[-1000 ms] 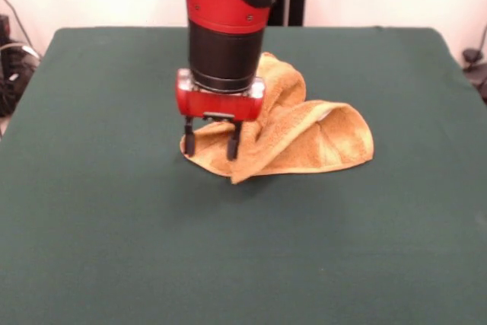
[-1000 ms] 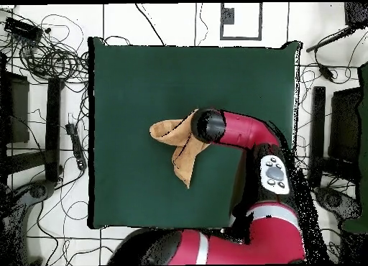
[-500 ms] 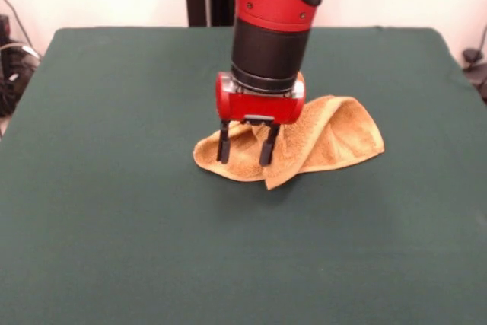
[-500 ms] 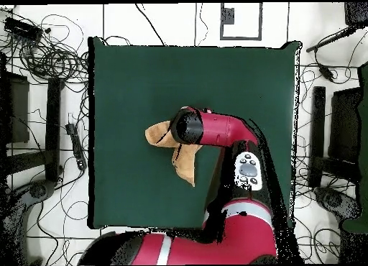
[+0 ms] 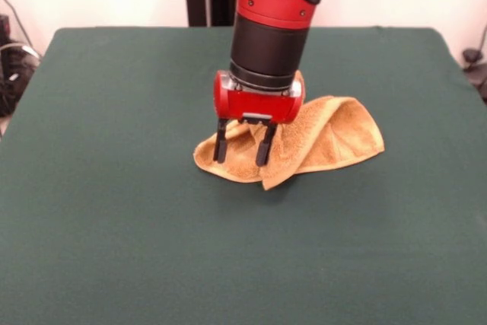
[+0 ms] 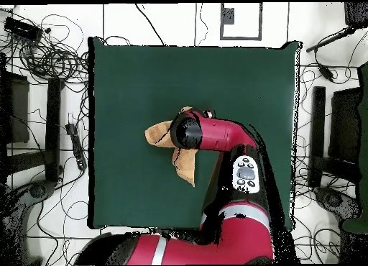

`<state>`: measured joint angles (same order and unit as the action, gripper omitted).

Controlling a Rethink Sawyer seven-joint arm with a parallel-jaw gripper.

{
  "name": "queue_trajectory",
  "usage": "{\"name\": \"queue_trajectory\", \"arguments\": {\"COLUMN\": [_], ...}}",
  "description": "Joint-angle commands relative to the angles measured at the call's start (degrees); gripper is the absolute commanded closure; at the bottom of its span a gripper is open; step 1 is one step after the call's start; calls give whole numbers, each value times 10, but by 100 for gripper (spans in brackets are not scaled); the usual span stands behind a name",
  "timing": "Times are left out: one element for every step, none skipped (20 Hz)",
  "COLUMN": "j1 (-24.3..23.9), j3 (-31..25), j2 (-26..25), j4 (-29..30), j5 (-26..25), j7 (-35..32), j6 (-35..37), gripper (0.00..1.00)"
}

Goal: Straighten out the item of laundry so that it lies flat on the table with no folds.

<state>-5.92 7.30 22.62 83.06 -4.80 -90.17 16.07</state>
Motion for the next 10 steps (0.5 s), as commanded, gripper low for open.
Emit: {"name": "queue_trajectory", "arguments": {"j1": [14, 15, 15, 17, 18, 19, 20, 21, 20, 19], "j3": [-24, -24, -25, -24, -23, -23, -24, -24, -25, -26], "j2": [-41, -39, -38, -36, -34, -33, -32, -33, -33, -34], "j4": [77, 80, 83, 86, 89, 93, 95, 98, 100, 102], "j5": [30, 32, 33, 35, 38, 39, 40, 43, 45, 47], "j7": [-156, -156, -156, -157, -158, -157, -157, -159, -159, -159], "j6": [-35, -36, -36, -36, -34, -36, -36, -39, -41, -44], "gripper": [0, 0, 0, 0, 0, 0, 0, 0, 0, 0]}}
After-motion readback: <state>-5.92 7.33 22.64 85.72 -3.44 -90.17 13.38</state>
